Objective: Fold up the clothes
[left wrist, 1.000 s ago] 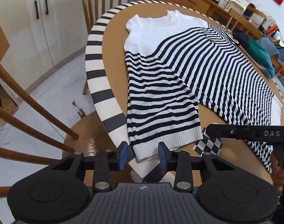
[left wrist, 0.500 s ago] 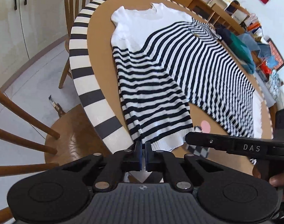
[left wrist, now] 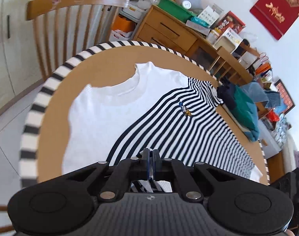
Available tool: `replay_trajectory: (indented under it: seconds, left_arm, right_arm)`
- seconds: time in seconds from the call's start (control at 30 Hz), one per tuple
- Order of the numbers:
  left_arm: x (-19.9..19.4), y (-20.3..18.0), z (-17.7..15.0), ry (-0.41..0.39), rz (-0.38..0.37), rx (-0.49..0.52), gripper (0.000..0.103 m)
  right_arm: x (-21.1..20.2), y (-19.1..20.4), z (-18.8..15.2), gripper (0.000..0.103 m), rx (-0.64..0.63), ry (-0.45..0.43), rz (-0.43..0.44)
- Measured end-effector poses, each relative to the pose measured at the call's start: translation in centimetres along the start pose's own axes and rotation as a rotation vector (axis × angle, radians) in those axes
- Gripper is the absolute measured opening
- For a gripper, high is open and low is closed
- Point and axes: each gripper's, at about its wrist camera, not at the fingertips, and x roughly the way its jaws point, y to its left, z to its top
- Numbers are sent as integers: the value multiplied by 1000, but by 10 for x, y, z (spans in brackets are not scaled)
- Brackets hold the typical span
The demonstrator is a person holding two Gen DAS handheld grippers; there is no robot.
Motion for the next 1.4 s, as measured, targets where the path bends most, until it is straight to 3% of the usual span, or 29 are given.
replay_trajectory:
  seconds: [0.07, 0.17, 0.23, 0.33, 0.47, 0.57, 0.63, 0.73, 0.8, 0.93, 1.1, 1.2, 1.27, 1.33, 1.4]
  left_arm:
    - [32, -8, 13, 19, 35, 21, 4]
    - [62, -7, 27, 6, 70, -13, 4]
    - [57, -6, 31, -32, 65, -15, 6]
    - [36, -7, 27, -65, 56, 75, 16]
    - [41, -10, 1, 71, 120, 331, 18]
    - [54, -7, -15, 114, 122, 405, 18]
    - [62, -1, -23, 117, 93, 394, 18]
    - [66, 7, -29, 107, 55, 370, 18]
    - [67, 8, -28, 108, 46, 374, 18]
    - [69, 15, -24, 105, 22, 329, 17]
    - [67, 20, -25, 91, 1, 324, 17]
    - [65, 20, -18, 78, 24, 324, 17]
    - [59, 15, -11, 45, -8, 333, 18]
    - [62, 4, -5, 39, -60, 354, 18]
    - [76, -10, -4, 71, -76, 398, 18]
  right_arm:
    - [5, -11, 18, 17, 12, -8, -51]
    - [-3, -20, 34, 37, -16, -74, -104]
    - [-12, -21, 39, 34, -83, -134, -106]
    - [-18, 3, 27, 31, -387, -184, -80]
    - [12, 35, 0, 34, -729, -164, -171]
    - [31, 46, -14, 32, -898, -149, -207]
    - [43, 53, -17, 29, -969, -128, -228]
    - [67, 57, -9, 28, -974, -67, -282]
    - [73, 52, -5, 5, -942, -35, -331]
    - [57, 46, -4, 4, -892, -78, -357]
    - [48, 28, 10, 5, -739, -66, -383]
    - [45, 35, 6, 14, -743, -55, -427]
    - [34, 44, 3, 14, -754, -98, -446]
    - [27, 53, -1, 14, -776, -141, -418]
    - [35, 55, -1, 12, -778, -100, -373]
